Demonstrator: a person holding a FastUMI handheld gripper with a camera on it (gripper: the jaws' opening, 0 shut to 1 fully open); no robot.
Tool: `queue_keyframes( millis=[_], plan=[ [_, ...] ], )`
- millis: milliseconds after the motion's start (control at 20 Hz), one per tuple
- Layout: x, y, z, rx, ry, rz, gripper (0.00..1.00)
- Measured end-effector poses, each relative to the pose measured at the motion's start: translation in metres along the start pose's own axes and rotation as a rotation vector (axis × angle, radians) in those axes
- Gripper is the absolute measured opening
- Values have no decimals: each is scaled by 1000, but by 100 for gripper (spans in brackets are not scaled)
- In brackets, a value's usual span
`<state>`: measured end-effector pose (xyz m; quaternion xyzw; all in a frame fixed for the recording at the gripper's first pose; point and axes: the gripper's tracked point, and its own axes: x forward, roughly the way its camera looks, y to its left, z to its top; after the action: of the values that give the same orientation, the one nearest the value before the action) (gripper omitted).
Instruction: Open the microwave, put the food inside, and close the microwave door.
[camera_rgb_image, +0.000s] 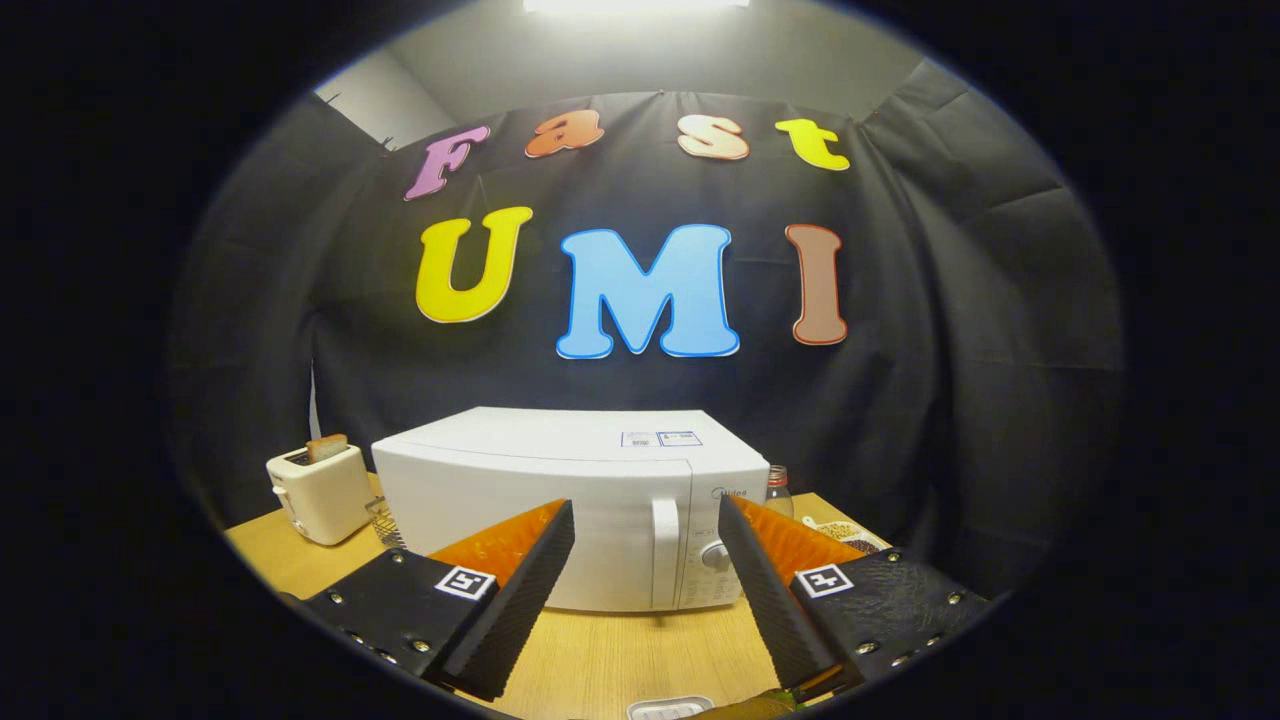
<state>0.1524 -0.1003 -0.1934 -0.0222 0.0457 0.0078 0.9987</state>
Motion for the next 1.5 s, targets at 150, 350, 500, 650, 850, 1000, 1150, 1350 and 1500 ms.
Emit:
queue_keyframes(
  millis=[150,350,500,650,850,1000,1150,1350,1500],
  plan=[
    [27,-2,-23,40,50,0,94],
    [59,-8,-45,33,87,-20,92],
    [76,-8,-60,47,114,-6,83],
    [94,-15,-67,34,119,-37,64],
    [98,-12,-74,27,149,-36,30],
    [95,-12,-73,56,171,-46,22],
    [93,-12,-75,52,179,-56,13],
    [80,-9,-73,49,176,-65,13],
    [63,-9,-74,-10,182,-61,8]
  ],
)
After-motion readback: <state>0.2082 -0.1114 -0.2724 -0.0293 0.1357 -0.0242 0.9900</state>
